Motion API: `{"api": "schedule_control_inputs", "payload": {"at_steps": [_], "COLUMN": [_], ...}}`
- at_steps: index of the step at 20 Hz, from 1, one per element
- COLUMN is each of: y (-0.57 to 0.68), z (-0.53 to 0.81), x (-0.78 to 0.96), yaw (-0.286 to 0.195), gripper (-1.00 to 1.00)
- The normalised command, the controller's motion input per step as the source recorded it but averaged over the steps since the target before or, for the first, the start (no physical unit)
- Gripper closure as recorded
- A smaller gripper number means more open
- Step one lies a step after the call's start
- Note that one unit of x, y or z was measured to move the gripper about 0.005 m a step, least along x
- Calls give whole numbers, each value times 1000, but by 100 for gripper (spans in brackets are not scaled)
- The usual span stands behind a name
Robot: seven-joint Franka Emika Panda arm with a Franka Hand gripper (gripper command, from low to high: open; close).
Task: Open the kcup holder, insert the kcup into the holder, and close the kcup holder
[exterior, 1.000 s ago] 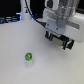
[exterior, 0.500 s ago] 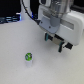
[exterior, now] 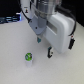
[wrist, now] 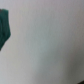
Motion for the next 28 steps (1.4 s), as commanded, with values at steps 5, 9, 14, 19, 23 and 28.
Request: {"api": "schedule_control_inputs", "payload": {"at_steps": [5, 9, 14, 19, 23, 28], "y": [-408, -408, -428, -359, -349, -199], "z": [-9, -67, -253, -370, -369, -316], "x": [-30, -67, -165, -138, -111, 30], "yaw": [-301, -303, -297, -288, -295, -269], "gripper": [-100, -100, -100, -100, -100, -100]}}
